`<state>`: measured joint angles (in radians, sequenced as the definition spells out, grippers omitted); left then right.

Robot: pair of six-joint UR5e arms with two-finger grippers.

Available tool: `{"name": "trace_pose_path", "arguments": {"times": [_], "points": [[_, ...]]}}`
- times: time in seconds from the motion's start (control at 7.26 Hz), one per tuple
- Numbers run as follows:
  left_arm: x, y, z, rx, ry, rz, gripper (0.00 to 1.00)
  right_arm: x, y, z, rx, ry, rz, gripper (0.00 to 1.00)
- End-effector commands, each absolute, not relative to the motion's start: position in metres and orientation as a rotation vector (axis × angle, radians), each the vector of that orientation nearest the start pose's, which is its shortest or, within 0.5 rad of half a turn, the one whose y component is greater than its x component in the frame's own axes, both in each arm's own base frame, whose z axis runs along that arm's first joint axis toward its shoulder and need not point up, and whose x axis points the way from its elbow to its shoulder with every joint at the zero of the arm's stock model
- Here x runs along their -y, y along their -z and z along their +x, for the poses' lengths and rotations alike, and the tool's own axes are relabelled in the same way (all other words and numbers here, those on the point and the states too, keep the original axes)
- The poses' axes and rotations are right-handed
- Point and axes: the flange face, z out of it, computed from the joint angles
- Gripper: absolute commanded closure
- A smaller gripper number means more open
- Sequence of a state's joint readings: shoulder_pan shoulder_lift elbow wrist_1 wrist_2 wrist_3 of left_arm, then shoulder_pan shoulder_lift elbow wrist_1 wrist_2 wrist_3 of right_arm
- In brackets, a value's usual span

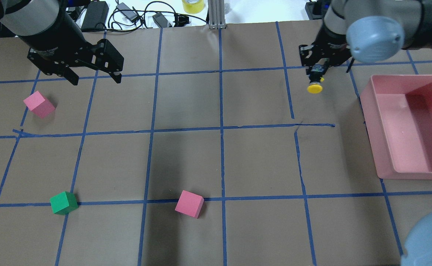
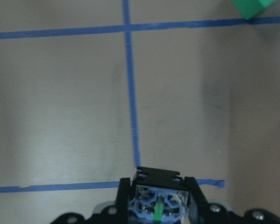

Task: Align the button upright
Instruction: 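Lift the button out of the tray and carry it toward the table center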

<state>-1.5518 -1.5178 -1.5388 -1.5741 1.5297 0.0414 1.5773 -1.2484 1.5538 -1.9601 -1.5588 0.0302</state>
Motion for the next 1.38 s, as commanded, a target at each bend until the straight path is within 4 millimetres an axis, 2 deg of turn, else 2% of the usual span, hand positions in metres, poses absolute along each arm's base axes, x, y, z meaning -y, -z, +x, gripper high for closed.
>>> {"name": "trace_pose_path", "arguments": {"times": [0.0,0.14,0.28,0.41,0.69,0.96,1.1,1.24], "points": [[0.477,-0.529,-0.129,-3.176,0.133,0.039,0.00,0.610,-0.316,0.247,-3.030,0.187,-0.131,1.00],[0.478,-0.527,-0.129,-3.177,0.134,0.039,0.00,0.603,-0.297,0.281,-3.023,0.178,-0.192,1.00],[0.478,-0.527,-0.129,-3.177,0.136,0.039,0.00,0.585,-0.279,0.318,-3.031,0.136,-0.211,1.00],[0.478,-0.527,-0.129,-3.177,0.136,0.039,0.00,0.577,-0.260,0.342,-3.036,0.123,-0.243,1.00],[0.478,-0.525,-0.129,-3.187,0.132,0.038,0.00,0.580,-0.247,0.358,-3.005,0.209,-0.266,1.00],[0.478,-0.525,-0.128,-3.182,0.132,0.044,0.00,0.581,-0.218,0.366,-3.010,0.180,-0.282,1.00],[0.486,-0.518,-0.124,-3.178,0.151,0.100,0.00,0.582,-0.218,0.367,-3.002,0.188,-0.278,1.00],[0.494,-0.510,-0.125,-3.160,0.249,0.148,0.00,0.581,-0.216,0.367,-3.002,0.182,-0.271,1.00]]}}
